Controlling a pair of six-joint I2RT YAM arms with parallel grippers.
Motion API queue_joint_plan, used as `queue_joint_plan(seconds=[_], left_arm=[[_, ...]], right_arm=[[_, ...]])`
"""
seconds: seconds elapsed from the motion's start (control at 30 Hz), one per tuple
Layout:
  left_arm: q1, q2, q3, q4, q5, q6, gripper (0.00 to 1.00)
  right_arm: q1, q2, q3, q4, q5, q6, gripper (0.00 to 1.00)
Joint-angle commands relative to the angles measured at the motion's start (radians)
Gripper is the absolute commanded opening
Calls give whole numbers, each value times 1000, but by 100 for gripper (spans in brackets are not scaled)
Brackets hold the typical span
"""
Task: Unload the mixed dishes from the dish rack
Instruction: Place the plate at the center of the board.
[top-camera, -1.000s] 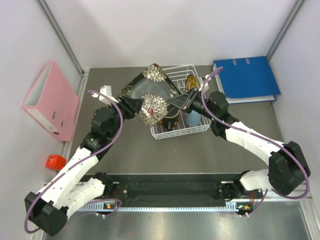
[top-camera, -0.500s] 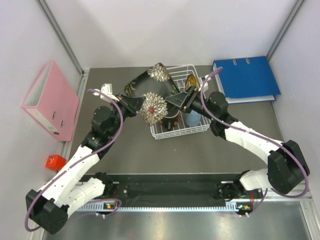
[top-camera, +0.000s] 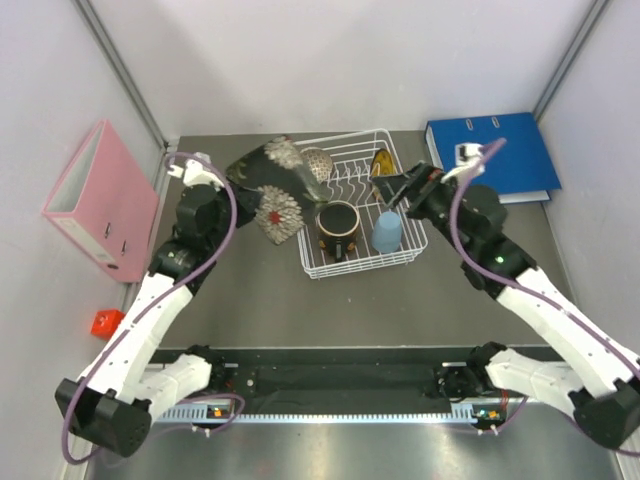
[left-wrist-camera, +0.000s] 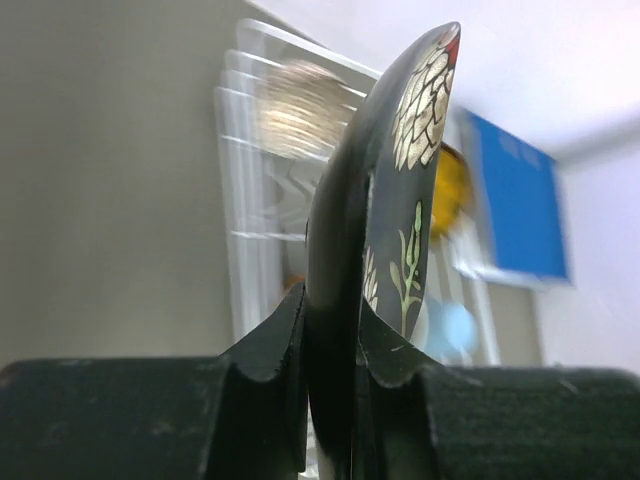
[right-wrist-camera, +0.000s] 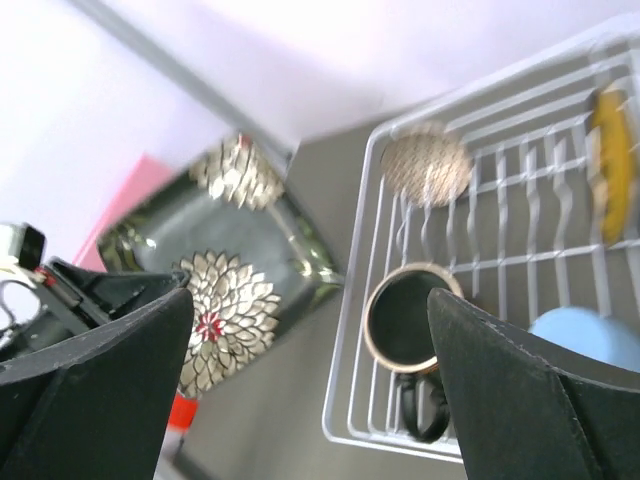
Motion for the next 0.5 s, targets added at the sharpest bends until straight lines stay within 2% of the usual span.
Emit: queue_joint_plan(seconds=[0.0,0.1,0.17,0.2,0.27,0.3,0.33,0.4,0.43,0.47], left_arm=[[163,9,147,-8,-119,-62,0],[225,52,199,-37,-196,-72,0],[275,72,213,-31,-187,-99,0],[330,103,218,-22,-151,-110,0],[364,141,219,19,-106,-148,0],[430,192,218,33,-72,-171,0],[455,219,206,89,31,-211,0],[498,307,190,133,92,-252,0],[506,333,158,177,174,-281,0],[515,356,140,296,210,-288,0]], right_arm=[[-2,-116,-32,-78,191,-105,100],[-4,-169,-72,-92,203,-120,100],[-2,-190,-92,-93,203,-128,100],[-2,-210,-114,-95,200,-129,100],[-2,-230,-134,-92,192,-129,100],[-2,-247,-154,-93,186,-129,100],[-2,-253,-163,-92,185,-128,100],[-2,-275,-192,-90,163,-125,100],[-2,-281,-201,-89,156,-122,100],[-2,-289,-210,-87,148,-120,100]])
